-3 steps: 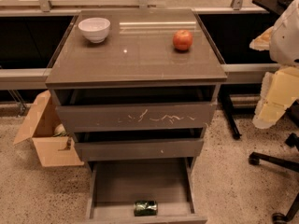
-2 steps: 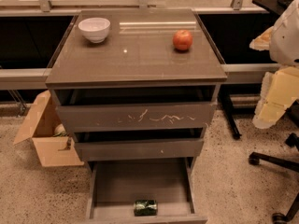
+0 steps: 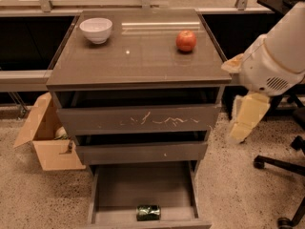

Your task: Pick green can from bottom drawer and place on counter

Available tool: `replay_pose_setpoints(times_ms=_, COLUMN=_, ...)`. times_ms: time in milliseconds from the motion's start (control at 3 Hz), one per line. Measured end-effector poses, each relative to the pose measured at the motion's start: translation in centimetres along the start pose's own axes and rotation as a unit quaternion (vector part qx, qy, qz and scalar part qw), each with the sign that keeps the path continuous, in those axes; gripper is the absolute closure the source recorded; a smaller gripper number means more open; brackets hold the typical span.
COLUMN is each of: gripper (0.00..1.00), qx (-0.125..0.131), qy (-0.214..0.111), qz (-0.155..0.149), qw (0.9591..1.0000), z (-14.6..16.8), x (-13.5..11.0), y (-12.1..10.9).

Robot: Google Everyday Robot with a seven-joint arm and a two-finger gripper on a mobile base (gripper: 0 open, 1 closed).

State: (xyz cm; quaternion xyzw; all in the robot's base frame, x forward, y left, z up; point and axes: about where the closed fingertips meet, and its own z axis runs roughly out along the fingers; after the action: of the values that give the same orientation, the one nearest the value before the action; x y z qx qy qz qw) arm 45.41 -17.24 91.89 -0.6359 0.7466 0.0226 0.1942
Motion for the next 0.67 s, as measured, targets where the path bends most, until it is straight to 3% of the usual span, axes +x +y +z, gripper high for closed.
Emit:
replay_pose_setpoints(times_ms=333, gripper=0.0, qx=-0.025, qy=-0.054, qz=-0.015, qw=0.9981, z=5.1, x=-1.5, y=0.9)
replay_pose_setpoints(times_ms=667, gripper=0.0, qx=-0.064, qy=-0.098, qz=-0.008, qw=0.9931, z=10.9, x=-2.0, y=2.4)
